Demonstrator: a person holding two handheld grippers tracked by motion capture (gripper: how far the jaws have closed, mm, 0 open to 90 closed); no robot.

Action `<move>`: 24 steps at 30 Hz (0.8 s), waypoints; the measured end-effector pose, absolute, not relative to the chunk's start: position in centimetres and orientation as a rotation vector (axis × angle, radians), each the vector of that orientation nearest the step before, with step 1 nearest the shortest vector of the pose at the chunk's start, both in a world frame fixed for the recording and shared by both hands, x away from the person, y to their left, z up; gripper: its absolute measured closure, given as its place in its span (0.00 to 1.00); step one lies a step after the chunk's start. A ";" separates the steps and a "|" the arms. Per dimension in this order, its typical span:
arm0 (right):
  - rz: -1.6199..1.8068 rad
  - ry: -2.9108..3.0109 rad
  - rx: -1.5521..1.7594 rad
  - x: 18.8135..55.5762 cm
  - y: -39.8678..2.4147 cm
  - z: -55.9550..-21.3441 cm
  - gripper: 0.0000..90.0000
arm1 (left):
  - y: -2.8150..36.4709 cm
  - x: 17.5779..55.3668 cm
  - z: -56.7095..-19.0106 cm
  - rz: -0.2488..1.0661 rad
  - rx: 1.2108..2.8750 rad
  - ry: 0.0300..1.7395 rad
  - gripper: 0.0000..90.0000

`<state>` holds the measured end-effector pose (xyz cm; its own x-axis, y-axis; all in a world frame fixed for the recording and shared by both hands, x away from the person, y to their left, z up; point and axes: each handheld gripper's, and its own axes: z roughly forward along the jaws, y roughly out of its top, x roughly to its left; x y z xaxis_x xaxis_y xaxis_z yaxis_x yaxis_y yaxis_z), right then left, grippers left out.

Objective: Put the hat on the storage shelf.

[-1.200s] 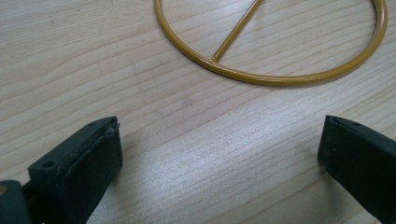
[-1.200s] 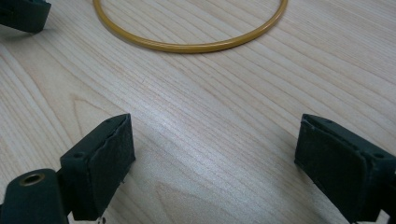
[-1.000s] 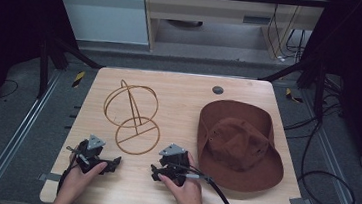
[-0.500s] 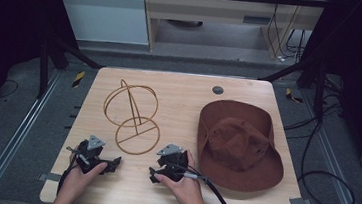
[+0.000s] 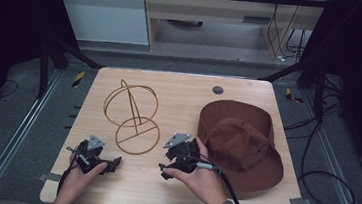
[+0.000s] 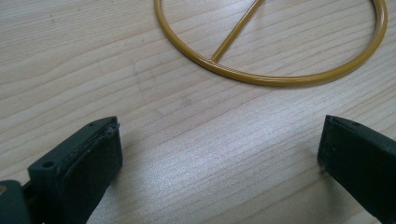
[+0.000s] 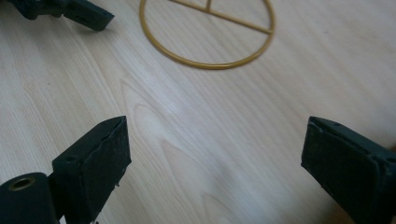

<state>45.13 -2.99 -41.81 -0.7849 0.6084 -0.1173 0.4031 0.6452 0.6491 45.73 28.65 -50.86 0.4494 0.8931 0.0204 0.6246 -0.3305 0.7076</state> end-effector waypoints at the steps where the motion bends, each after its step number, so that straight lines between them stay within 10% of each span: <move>1: 0.877 2.537 0.802 45.2 -3.4 -41.2 0.10 | 28.6 45.7 -50.9 0.549 2.070 1.264 0.00; 24: 0.741 2.500 1.011 48.6 -15.9 -33.9 0.22 | 28.5 45.6 -50.9 0.550 2.072 1.266 0.00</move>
<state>48.59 -15.94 -33.95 -0.6877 0.7166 -0.1164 0.5375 0.6104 0.5818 45.62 28.54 -50.86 0.4485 0.8935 0.0211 0.6255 -0.3306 0.7067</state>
